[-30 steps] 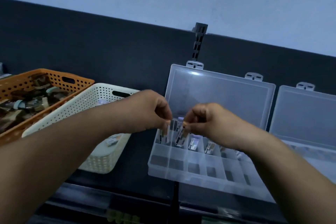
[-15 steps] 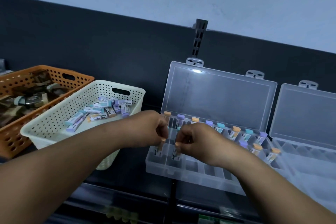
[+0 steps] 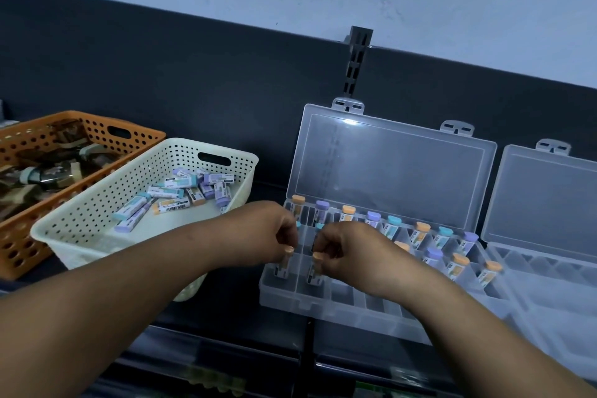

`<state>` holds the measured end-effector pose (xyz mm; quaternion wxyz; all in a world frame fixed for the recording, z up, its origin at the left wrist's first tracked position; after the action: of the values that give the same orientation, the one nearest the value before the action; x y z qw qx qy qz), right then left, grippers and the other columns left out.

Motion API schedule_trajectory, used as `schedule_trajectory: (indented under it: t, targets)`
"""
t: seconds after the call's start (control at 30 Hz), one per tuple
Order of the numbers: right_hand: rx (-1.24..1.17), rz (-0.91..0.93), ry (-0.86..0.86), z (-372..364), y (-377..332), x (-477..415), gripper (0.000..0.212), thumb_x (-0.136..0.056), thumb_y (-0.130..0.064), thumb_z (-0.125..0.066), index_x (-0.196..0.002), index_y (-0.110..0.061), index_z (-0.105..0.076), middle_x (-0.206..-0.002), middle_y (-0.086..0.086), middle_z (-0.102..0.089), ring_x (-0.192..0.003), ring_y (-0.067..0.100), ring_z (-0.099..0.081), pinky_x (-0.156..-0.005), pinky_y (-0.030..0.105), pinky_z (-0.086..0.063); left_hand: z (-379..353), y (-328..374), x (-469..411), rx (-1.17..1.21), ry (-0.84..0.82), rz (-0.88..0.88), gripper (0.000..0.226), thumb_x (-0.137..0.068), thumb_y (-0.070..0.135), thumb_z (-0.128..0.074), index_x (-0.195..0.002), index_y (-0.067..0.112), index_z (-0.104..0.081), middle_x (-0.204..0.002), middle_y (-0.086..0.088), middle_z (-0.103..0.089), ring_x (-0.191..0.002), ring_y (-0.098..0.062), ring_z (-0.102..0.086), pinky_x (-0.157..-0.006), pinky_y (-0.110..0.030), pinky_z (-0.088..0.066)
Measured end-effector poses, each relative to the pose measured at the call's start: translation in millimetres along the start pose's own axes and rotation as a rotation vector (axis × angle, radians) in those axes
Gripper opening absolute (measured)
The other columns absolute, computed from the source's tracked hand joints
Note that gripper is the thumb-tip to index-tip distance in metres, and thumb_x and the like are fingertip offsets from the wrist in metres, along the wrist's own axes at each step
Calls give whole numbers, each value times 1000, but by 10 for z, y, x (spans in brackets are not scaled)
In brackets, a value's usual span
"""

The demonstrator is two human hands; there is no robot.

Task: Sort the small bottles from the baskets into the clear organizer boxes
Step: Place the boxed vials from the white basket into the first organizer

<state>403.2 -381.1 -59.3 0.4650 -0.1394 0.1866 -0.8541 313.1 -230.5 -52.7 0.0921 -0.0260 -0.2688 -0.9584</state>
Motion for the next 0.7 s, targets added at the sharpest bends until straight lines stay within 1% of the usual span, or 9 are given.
schedule_trajectory:
  t: [0.07, 0.2, 0.3, 0.4, 0.47, 0.53, 0.57, 0.6, 0.7]
  targets:
    - [15, 0, -7, 16, -7, 5, 5, -85, -29, -69, -88, -28, -66, -85, -9, -65, -78, 8, -61, -74, 31, -56, -5, -10, 5, -2, 3, -4, 11, -84, 21, -69, -92, 28, -66, -86, 11, -65, -76, 0, -58, -63, -15, -42]
    - [43, 12, 1, 113, -61, 17, 16, -84, -33, -70, -98, -26, -67, -87, -8, -64, -80, 8, -61, -75, 29, -54, 36, -2, 23, 11, 15, -1, 23, -83, 22, -72, -104, 26, -65, -91, 10, -65, -77, -1, -59, -61, -14, -44]
    - [27, 13, 25, 224, -129, 0, 20, -85, -33, -70, -103, -25, -66, -86, -8, -64, -78, 6, -60, -70, 23, -50, 138, 15, 81, 71, 55, 5, 25, -81, 24, -74, -104, 26, -65, -88, 9, -65, -82, -6, -63, -68, -20, -51]
    - [17, 59, 86, 312, -245, -96, 13, -86, -33, -68, -96, -26, -65, -81, -8, -63, -75, 7, -61, -70, 30, -53, 314, 6, 168, 107, 164, -2, 17, -82, 24, -73, -97, 28, -66, -87, 9, -66, -82, -7, -63, -72, -26, -54]
    - [41, 85, 131, 346, -346, -210, 10, -87, -32, -67, -93, -25, -65, -81, -9, -62, -77, 9, -60, -70, 30, -52, 468, -69, 219, 74, 264, 1, 15, -83, 26, -71, -97, 28, -66, -87, 11, -64, -79, -2, -60, -69, -22, -51]
    - [76, 135, 170, 373, -474, -335, 6, -88, -31, -64, -91, -26, -61, -82, -12, -59, -80, 11, -59, -72, 27, -48, 634, -189, 257, 19, 352, 25, 13, -85, 30, -69, -98, 30, -65, -90, 13, -64, -79, -2, -59, -68, -22, -49]
    - [108, 165, 176, 377, -548, -403, 7, -89, -30, -63, -95, -27, -62, -87, -13, -58, -85, 13, -58, -76, 27, -46, 713, -267, 280, -25, 389, 41, 14, -86, 31, -67, -100, 30, -64, -93, 13, -64, -80, -2, -58, -70, -24, -48]
    - [146, 190, 175, 375, -619, -472, 15, -90, -30, -61, -104, -26, -63, -96, -10, -58, -93, 14, -58, -81, 27, -45, 786, -350, 297, -89, 419, 58, 17, -87, 32, -66, -104, 29, -63, -99, 13, -63, -84, -4, -58, -72, -25, -46]
    - [228, 250, 171, 344, -813, -693, 39, -92, -30, -58, -131, -23, -55, -128, -2, -55, -117, 17, -52, -98, 30, -42, 949, -624, 347, -300, 441, 151, 35, -89, 32, -62, -123, 26, -56, -120, 7, -57, -105, -13, -54, -84, -28, -43]
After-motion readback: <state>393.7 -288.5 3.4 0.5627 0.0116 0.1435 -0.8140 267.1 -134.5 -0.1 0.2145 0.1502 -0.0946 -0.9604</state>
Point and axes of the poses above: each hand's wrist, its own x-axis away from the middle knuckle, its own z-axis out of the back of the hand, y = z × x, the point moved 2 cm from there along -x, towards the middle knuckle
